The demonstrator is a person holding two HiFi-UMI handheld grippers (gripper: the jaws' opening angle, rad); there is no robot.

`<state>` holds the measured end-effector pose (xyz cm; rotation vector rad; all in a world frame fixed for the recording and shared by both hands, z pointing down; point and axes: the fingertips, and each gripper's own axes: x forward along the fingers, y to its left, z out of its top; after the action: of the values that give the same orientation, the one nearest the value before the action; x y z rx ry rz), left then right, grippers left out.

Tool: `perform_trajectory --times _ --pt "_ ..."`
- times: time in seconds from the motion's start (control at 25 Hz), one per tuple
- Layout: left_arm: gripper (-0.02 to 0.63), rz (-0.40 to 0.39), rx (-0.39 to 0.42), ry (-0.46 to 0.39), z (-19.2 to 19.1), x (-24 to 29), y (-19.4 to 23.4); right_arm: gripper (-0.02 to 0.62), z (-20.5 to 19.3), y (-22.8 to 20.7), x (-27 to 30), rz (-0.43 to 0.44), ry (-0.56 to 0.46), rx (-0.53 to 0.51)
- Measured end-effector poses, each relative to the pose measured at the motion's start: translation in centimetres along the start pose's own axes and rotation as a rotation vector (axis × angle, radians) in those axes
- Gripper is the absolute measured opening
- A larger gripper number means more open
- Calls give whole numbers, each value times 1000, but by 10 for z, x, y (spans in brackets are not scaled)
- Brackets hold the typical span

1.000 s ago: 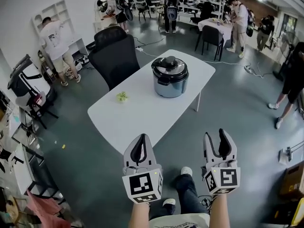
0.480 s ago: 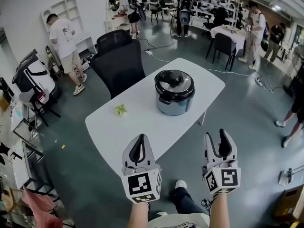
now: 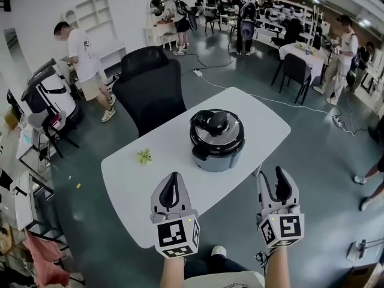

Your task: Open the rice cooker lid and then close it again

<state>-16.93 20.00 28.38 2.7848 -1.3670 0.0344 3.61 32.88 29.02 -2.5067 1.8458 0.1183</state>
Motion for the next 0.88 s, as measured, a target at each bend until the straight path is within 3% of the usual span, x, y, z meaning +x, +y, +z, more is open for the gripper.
perform_trajectory --times 0.44,0.88 --pt "14 44 12 56 -29 57 -5 216 -35 -27 60 60 46 0" --pt "14 70 14 72 -31 163 9 233 -52 -41 176 135 76 -23"
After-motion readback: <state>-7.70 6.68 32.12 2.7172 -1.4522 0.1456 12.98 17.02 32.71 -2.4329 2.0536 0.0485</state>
